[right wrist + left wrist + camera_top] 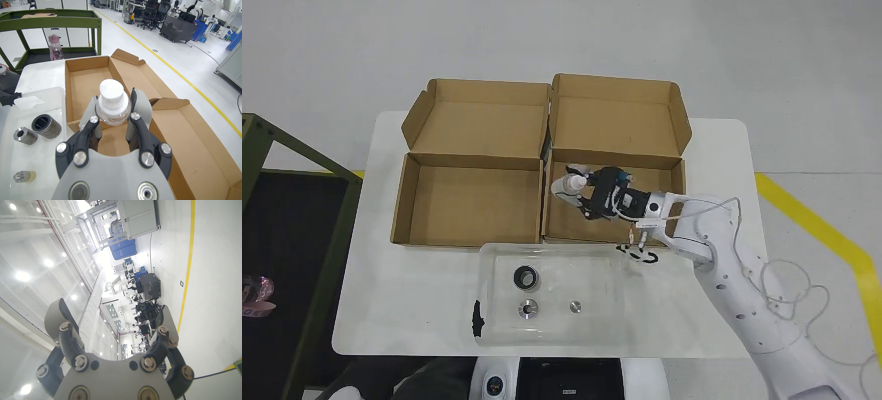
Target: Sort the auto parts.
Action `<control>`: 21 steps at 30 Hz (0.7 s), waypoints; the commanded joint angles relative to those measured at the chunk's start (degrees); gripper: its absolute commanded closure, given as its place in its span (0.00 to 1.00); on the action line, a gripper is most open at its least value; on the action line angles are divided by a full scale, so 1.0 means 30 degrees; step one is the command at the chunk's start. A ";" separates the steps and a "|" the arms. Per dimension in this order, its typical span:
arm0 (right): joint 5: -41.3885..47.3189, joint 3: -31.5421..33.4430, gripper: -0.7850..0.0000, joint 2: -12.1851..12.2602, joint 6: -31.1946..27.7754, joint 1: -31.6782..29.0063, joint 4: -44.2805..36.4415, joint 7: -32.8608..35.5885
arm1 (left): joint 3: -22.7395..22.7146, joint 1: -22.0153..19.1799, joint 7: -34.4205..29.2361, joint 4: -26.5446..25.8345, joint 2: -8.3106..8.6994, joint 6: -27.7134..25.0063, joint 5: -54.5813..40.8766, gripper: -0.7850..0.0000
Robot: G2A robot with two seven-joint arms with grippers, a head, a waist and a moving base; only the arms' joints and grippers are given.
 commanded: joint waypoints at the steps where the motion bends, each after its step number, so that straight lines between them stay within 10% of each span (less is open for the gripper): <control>1: 0.0136 -0.0243 1.00 -0.0085 0.0105 0.0361 0.0607 0.0180 | 0.0000 0.0000 0.0000 0.0000 0.0000 0.0000 0.0000 0.00; 21: 0.0404 -0.2359 1.00 -0.0987 0.1427 0.2916 0.5686 0.1161 | 0.0000 0.0000 0.0000 0.0000 0.0000 0.0000 0.0000 0.00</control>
